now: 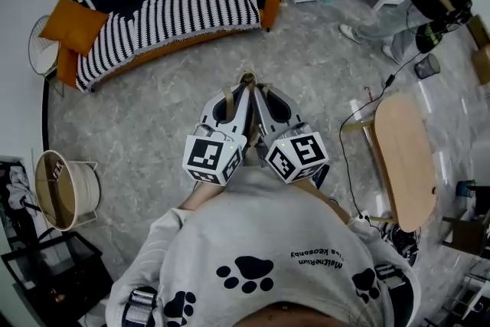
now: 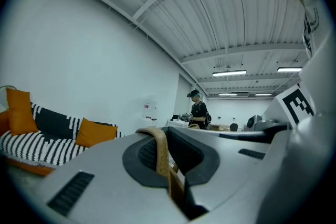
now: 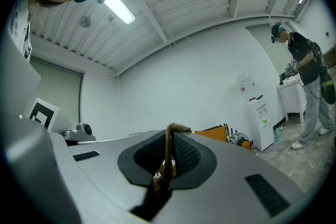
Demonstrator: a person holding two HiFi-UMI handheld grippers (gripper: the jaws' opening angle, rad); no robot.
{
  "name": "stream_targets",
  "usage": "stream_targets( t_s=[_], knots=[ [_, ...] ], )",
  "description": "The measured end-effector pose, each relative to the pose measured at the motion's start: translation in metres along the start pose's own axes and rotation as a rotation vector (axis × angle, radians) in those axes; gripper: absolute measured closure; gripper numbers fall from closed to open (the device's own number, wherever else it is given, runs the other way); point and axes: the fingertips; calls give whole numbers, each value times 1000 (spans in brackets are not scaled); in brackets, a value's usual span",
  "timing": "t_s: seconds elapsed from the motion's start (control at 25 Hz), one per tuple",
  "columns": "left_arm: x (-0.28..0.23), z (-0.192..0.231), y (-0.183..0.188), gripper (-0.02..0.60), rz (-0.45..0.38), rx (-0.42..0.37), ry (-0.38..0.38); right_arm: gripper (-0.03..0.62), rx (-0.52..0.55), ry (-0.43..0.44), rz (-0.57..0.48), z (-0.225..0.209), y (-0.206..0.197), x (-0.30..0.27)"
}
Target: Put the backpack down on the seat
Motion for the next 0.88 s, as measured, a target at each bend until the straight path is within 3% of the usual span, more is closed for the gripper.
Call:
stream_targets(
  t_s=[0.28,0.6,0.88],
  knots=[
    [-36,26,10,563,-1,4,-14,553,-11,-15,4,-25,2,-41],
    [-100,98,37,563,9,3,-28,553,-27,-19,4,-58,4,-135],
    [-170,167,79,563,21,-20,-85,553,-25,-64,-21,-92,21,-234]
  ],
)
Point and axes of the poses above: the fingertips, and each gripper's own axes: x backward along the fingers, z to its left, y out of its top, and after that the axes turned 10 degrees about x, right-handed
